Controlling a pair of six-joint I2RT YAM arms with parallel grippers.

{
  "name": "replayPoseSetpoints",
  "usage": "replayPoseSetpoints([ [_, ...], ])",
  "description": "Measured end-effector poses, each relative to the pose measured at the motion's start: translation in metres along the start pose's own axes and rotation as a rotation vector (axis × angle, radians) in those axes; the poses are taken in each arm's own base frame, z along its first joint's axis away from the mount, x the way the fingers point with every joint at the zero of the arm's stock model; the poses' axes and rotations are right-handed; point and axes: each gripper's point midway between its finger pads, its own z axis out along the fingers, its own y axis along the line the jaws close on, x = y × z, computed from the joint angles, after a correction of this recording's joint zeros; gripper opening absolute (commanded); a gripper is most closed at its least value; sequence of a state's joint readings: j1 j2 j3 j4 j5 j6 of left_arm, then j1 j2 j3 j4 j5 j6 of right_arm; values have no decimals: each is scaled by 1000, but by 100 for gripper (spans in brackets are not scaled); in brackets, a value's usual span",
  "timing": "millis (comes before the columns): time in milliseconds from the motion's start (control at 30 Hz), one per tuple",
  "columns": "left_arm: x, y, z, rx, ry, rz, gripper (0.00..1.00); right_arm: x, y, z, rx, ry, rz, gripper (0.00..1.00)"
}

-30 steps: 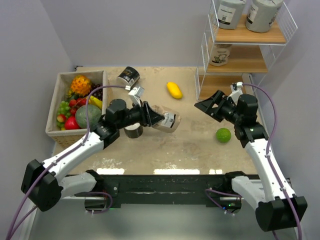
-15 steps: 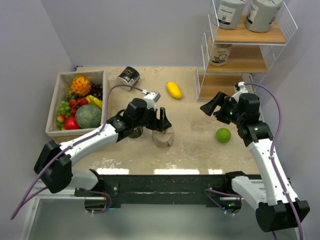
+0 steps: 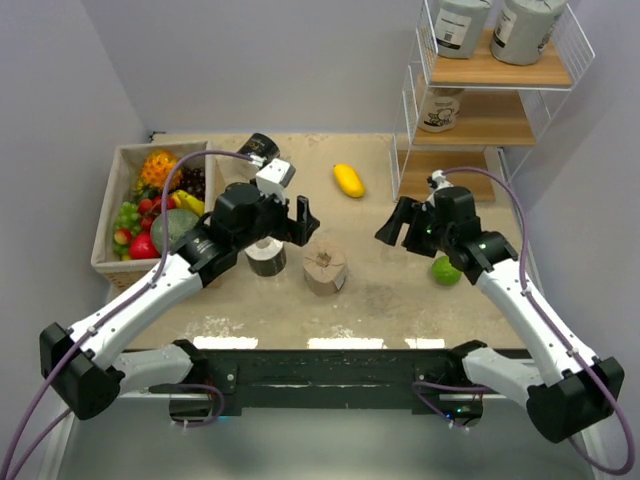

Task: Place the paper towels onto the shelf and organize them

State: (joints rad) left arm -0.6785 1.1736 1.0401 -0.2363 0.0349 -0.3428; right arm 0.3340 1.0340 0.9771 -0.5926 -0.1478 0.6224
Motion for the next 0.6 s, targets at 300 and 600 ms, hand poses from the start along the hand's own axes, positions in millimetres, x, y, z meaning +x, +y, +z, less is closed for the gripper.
replayPoseSetpoints([
  [300, -2, 36, -63, -153, -126, 144, 100, 54, 61, 36, -34, 146, -85, 80],
  [600, 8, 47, -86, -188, -186, 159, 100, 71, 86, 59, 63, 145, -142, 79],
])
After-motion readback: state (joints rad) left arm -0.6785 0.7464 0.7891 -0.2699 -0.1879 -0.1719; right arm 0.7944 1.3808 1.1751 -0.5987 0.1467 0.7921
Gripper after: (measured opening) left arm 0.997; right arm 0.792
